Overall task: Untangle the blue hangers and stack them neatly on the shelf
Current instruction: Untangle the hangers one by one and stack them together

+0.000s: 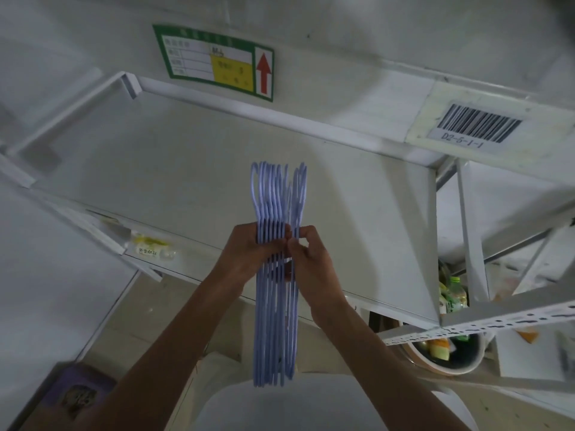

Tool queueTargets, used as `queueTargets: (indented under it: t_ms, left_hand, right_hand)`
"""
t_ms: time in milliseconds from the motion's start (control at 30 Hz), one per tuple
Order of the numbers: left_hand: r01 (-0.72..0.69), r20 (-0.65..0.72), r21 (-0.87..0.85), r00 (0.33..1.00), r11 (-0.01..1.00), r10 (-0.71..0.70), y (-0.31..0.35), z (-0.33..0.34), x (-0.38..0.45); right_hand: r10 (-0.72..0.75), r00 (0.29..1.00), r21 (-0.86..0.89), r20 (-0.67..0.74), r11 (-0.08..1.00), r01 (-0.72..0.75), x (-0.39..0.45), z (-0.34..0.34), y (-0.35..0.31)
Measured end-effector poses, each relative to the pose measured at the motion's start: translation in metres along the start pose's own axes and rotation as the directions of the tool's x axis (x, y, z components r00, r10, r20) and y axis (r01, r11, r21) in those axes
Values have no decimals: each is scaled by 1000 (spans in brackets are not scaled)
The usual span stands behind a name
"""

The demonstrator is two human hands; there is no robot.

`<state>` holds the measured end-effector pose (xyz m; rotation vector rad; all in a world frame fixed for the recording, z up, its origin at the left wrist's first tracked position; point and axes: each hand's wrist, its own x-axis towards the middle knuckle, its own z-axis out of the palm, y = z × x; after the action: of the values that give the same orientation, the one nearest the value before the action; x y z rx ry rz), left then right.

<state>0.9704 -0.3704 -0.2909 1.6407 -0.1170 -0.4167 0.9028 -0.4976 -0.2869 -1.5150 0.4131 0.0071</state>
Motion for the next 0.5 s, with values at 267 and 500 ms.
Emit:
queueTargets:
  t_ms: [267,500]
  left_hand:
    - [6,-14,-88,1000,996,-7,5,31,20]
    - [135,43,-254,991,958,-128,4,67,50]
  right_hand:
    - [126,992,-37,2,991,-126,36,-28,-2]
    - [106,994,26,22,994,-107,65,-55,0]
